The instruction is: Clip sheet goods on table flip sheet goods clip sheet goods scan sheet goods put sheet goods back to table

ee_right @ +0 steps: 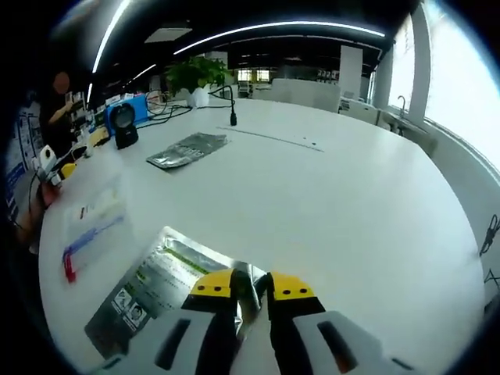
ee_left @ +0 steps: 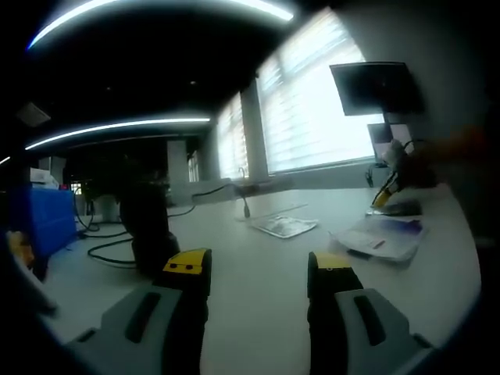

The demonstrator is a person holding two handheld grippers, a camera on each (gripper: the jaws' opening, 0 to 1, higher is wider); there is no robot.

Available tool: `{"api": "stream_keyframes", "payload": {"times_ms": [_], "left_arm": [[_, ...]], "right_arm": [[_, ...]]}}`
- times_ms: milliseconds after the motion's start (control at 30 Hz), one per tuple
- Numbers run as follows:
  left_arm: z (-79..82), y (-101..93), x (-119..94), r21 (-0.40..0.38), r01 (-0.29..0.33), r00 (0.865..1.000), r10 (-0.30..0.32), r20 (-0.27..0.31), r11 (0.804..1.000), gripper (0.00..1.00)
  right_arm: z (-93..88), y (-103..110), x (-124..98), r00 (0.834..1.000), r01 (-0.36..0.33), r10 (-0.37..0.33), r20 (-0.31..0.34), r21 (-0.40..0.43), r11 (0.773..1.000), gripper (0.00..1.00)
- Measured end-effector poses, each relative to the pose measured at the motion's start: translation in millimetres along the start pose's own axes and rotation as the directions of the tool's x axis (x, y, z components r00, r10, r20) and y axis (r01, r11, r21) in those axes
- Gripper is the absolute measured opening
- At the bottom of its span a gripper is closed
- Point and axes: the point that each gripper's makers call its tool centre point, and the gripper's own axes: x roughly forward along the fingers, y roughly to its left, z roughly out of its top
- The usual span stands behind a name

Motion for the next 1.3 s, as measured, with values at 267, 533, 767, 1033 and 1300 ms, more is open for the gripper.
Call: {"api": "stream_keyframes", "payload": {"times_ms": [267, 533, 767, 1033, 1300], "left_arm": [[0.0, -0.1, -0.2, 0.000, 0.000, 1.000, 0.000, 0.000, 1.000, 0.42], [-0.2, -0.2, -0.1, 0.002, 0.000, 1.000, 0.000, -0.002, 1.000, 0.42], [-0.6, -0.1, 0.1, 0.002, -0.001, 1.000, 0.001, -0.004, 1.000, 0.42], [-0.8, -0.1, 0.4, 0.002, 0.000, 1.000, 0.000, -0.004, 1.000, 0.42], [-0.4, 0.7, 0.0, 0.000, -0.005, 1.000, 0.005, -0.002, 1.000, 0.42]], "right_arm": [[-1.1, 3.8, -2.0, 1.000, 0.009, -0.009, 0.003, -0.005, 1.000, 0.06], [-2.9, 9.3, -3.1, 0.999, 0.041, -0.041, 0.009, -0.012, 0.999, 0.00], [-2.3, 10.0, -4.3, 0.996, 0.078, -0.079, 0.046, 0.006, 0.997, 0.00], [-1.1, 8.6, -6.7, 0.989, 0.093, -0.102, 0.103, 0.085, 0.992, 0.00], [5.6, 10.5, -16.6, 0.976, 0.121, -0.143, 0.165, 0.136, 0.983, 0.00]]}}
